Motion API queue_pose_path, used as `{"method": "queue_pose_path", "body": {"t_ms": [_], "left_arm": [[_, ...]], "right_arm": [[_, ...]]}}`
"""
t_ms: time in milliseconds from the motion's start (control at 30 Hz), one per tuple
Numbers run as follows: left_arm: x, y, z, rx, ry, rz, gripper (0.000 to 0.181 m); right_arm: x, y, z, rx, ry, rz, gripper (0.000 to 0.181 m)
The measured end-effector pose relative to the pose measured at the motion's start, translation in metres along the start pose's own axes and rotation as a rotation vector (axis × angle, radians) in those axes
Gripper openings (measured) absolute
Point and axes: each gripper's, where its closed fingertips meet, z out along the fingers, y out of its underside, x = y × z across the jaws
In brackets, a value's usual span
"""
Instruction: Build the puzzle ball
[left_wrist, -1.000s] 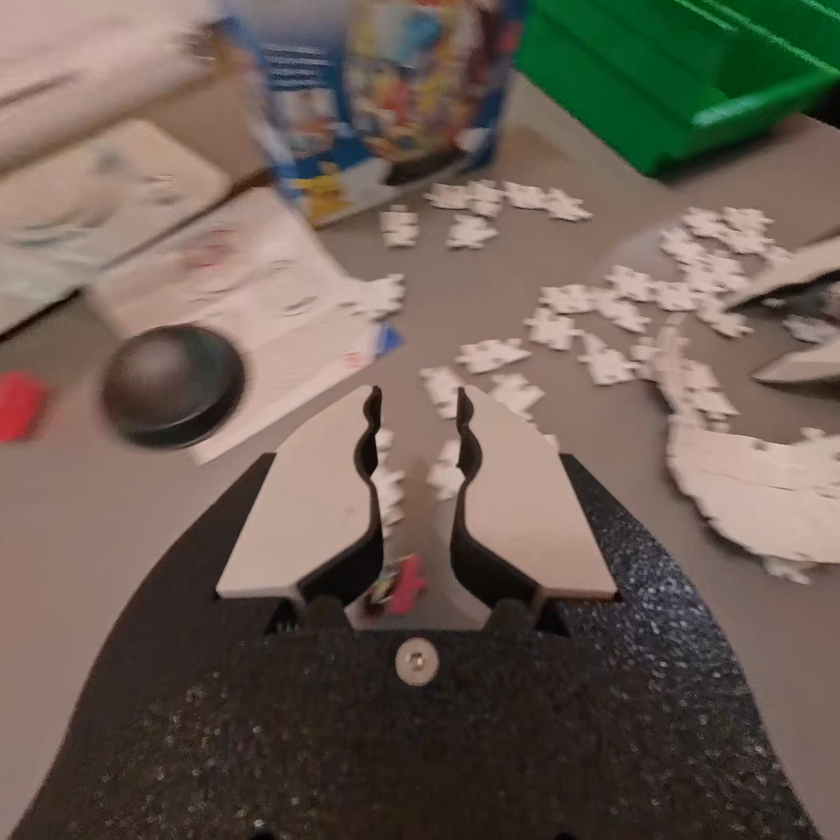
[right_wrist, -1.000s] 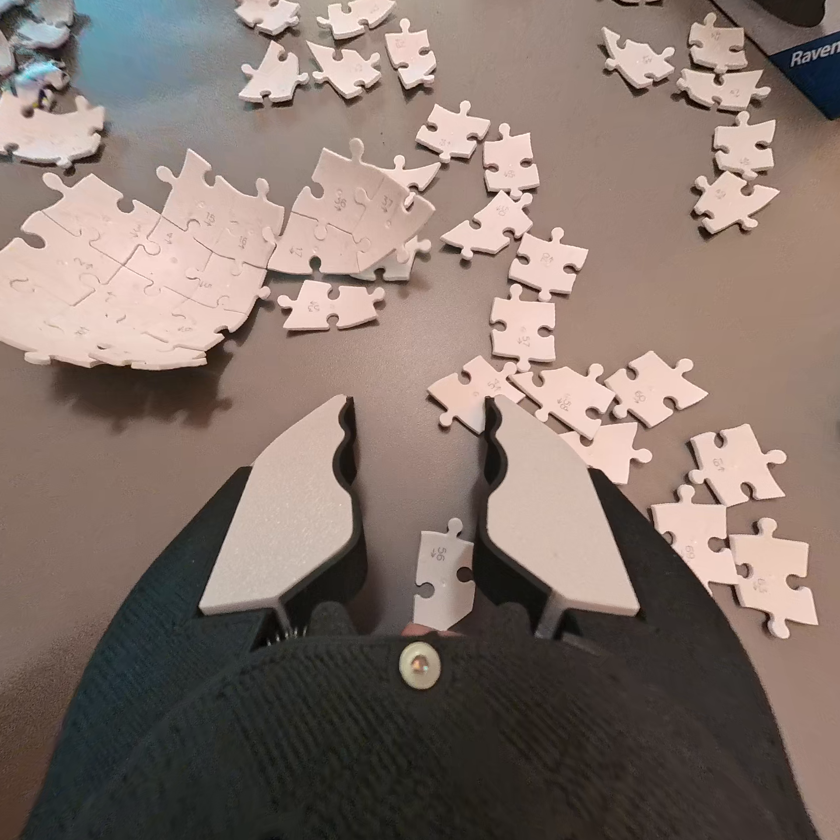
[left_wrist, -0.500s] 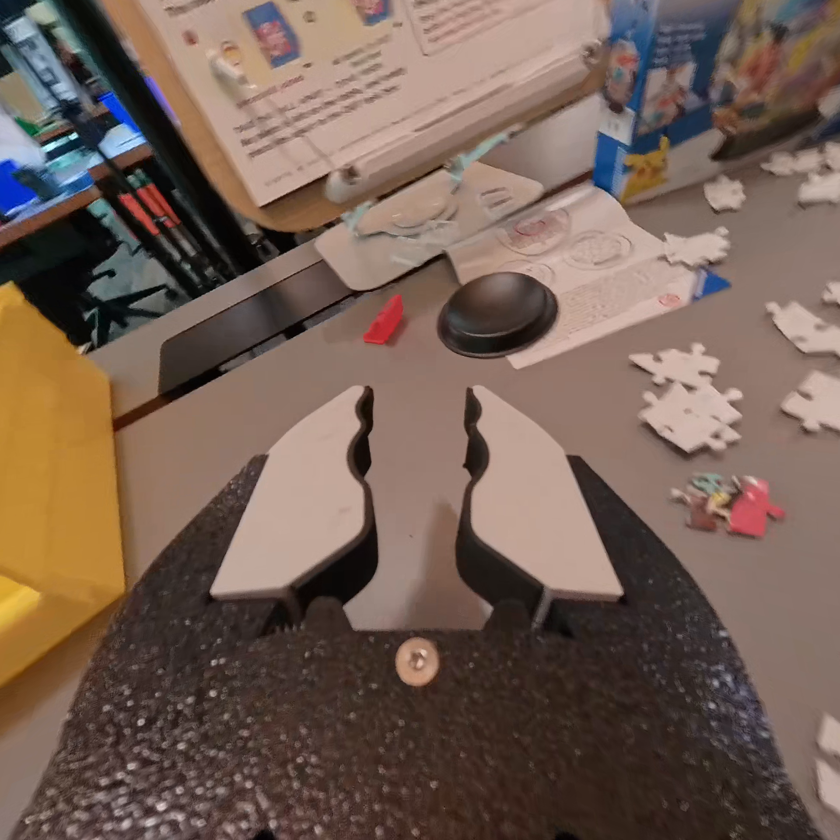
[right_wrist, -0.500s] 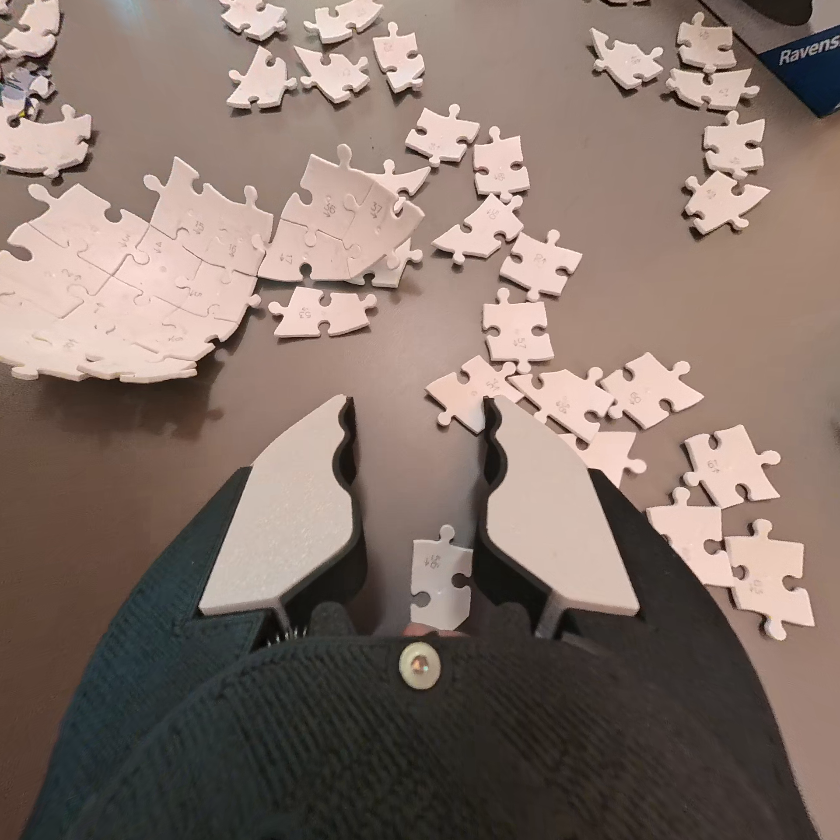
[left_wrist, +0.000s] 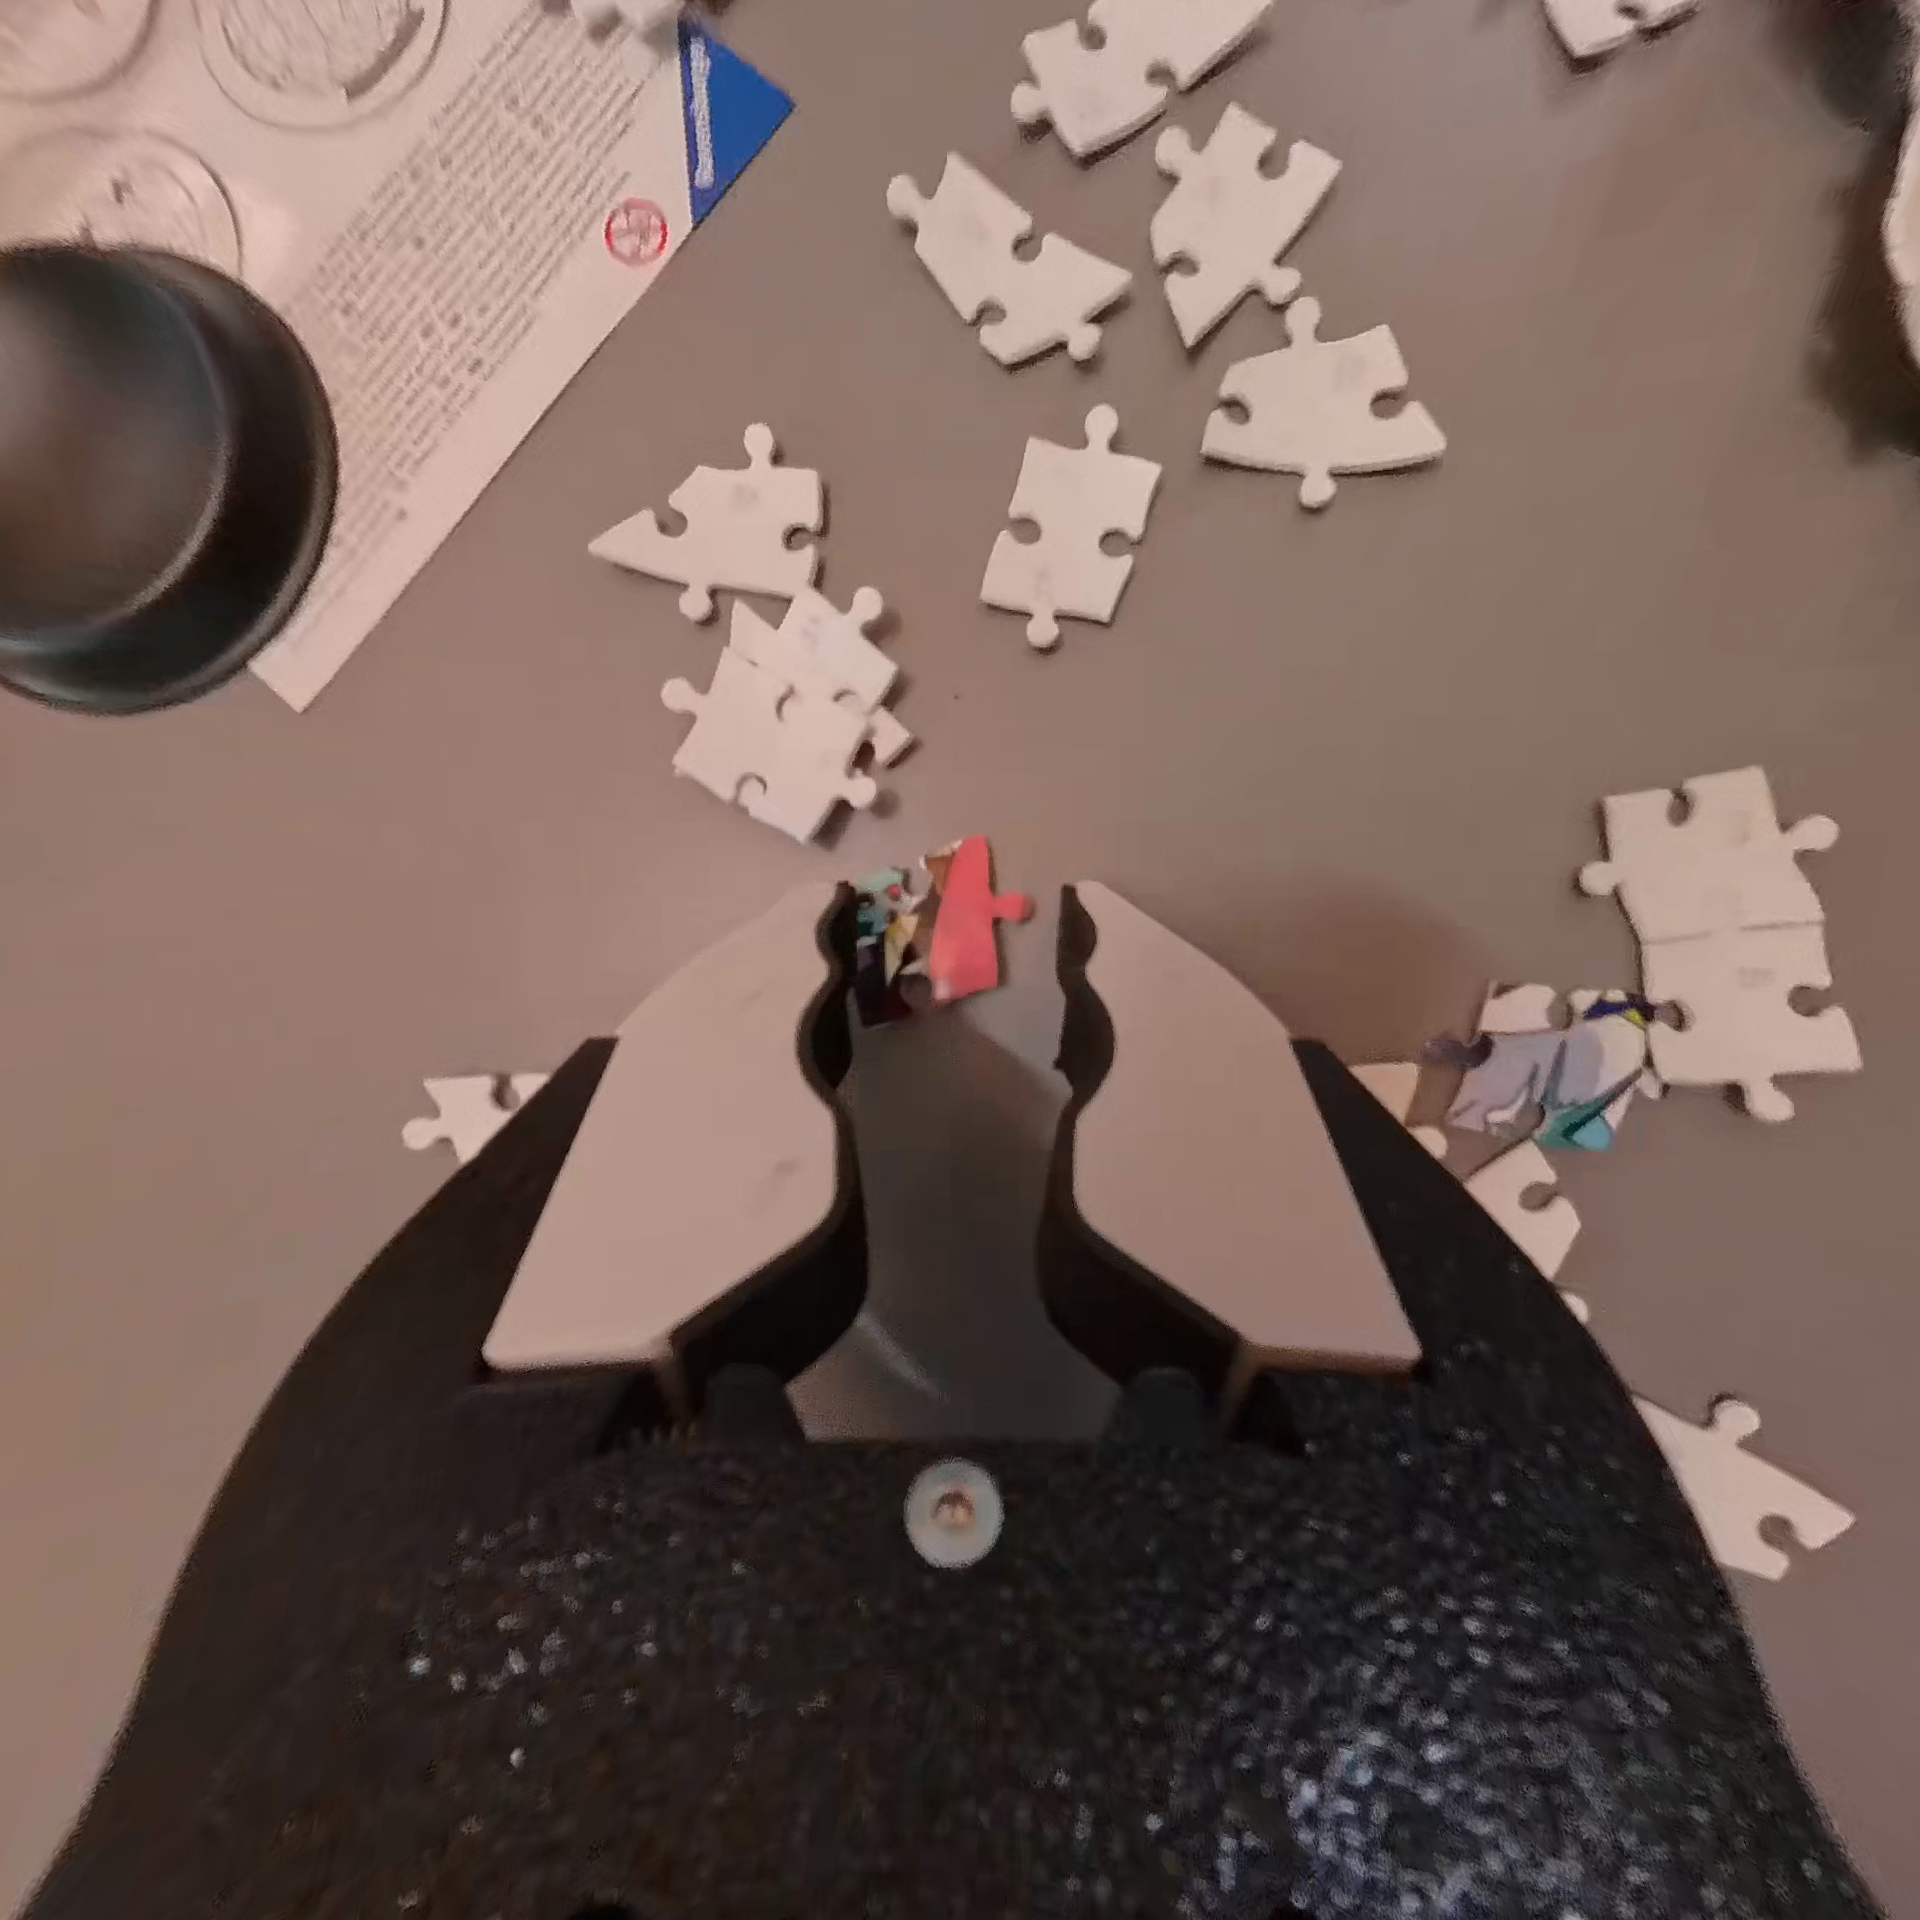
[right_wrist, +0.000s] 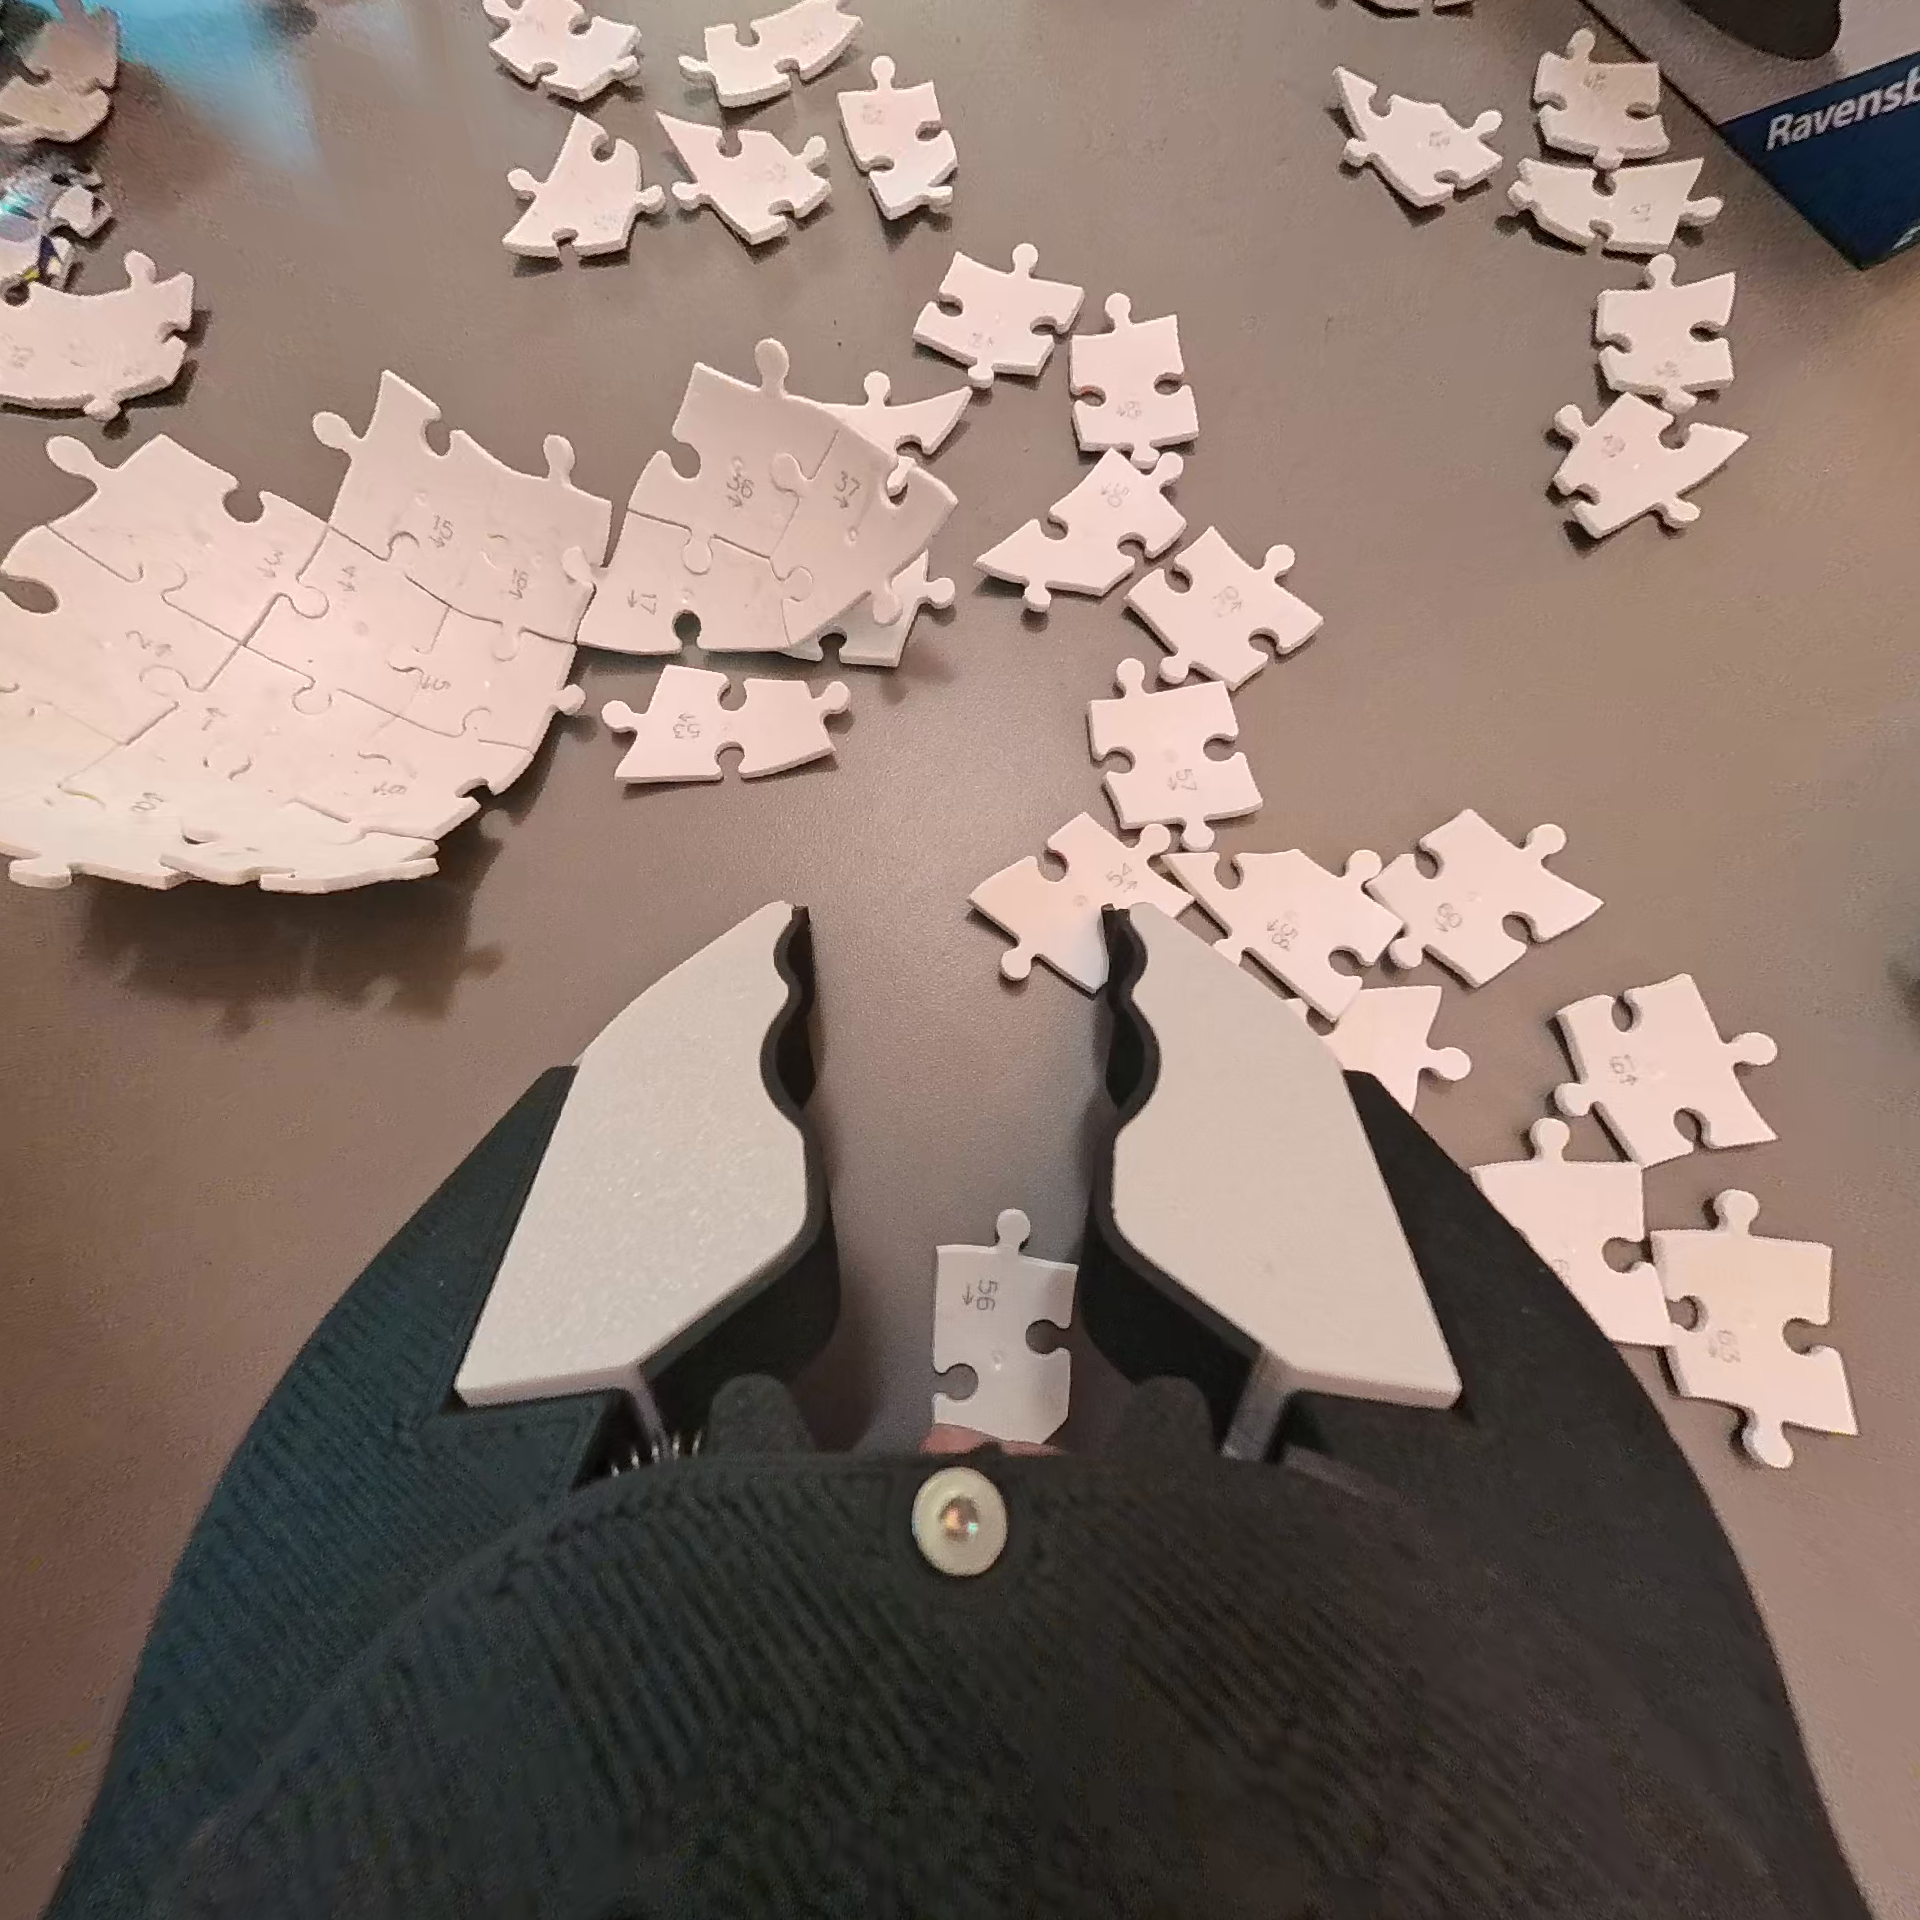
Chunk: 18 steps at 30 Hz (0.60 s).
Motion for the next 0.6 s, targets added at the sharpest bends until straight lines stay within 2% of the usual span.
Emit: {"method": "queue_pose_path", "body": {"t_ms": [133, 167, 233, 300, 367, 433, 467, 500, 533, 567, 600], "left_arm": [[-0.003, 0.000, 0.000, 0.009, 0.001, -0.033, 0.032], [-0.002, -0.002, -0.001, 0.029, 0.017, -0.037, 0.025], [0.000, -0.020, -0.014, 0.155, 0.057, -0.081, 0.013], [-0.003, -0.045, -0.035, 0.338, 0.111, -0.198, 0.001], [-0.002, -0.054, -0.051, 0.452, 0.197, -0.259, 0.001], [-0.012, -0.048, -0.053, 0.446, 0.162, -0.272, 0.005], [-0.016, -0.044, -0.051, 0.428, 0.136, -0.267, 0.021], [-0.014, -0.042, -0.050, 0.412, 0.140, -0.249, 0.023], [-0.007, -0.041, -0.050, 0.401, 0.169, -0.225, 0.008], [-0.001, -0.040, -0.049, 0.388, 0.196, -0.212, 0.000], [0.001, -0.038, -0.047, 0.366, 0.204, -0.216, 0.000]], "right_arm": [[0.000, 0.000, 0.000, 0.000, 0.000, 0.000, 0.055], [0.000, 0.000, 0.000, 0.000, 0.000, 0.000, 0.055], [0.000, 0.000, 0.000, 0.000, 0.000, 0.000, 0.055], [0.000, 0.000, 0.000, 0.000, 0.001, 0.001, 0.055], [0.000, 0.000, 0.000, 0.000, 0.001, 0.001, 0.055], [0.000, 0.000, 0.000, 0.000, 0.001, 0.001, 0.055], [0.000, 0.000, 0.000, 0.000, 0.001, 0.001, 0.055], [0.000, 0.000, 0.000, 0.000, 0.002, 0.001, 0.055], [0.000, 0.000, 0.000, 0.000, 0.002, 0.001, 0.055], [0.000, 0.000, 0.000, 0.000, 0.002, 0.001, 0.055], [0.000, 0.000, 0.000, 0.000, 0.003, 0.001, 0.055]]}}
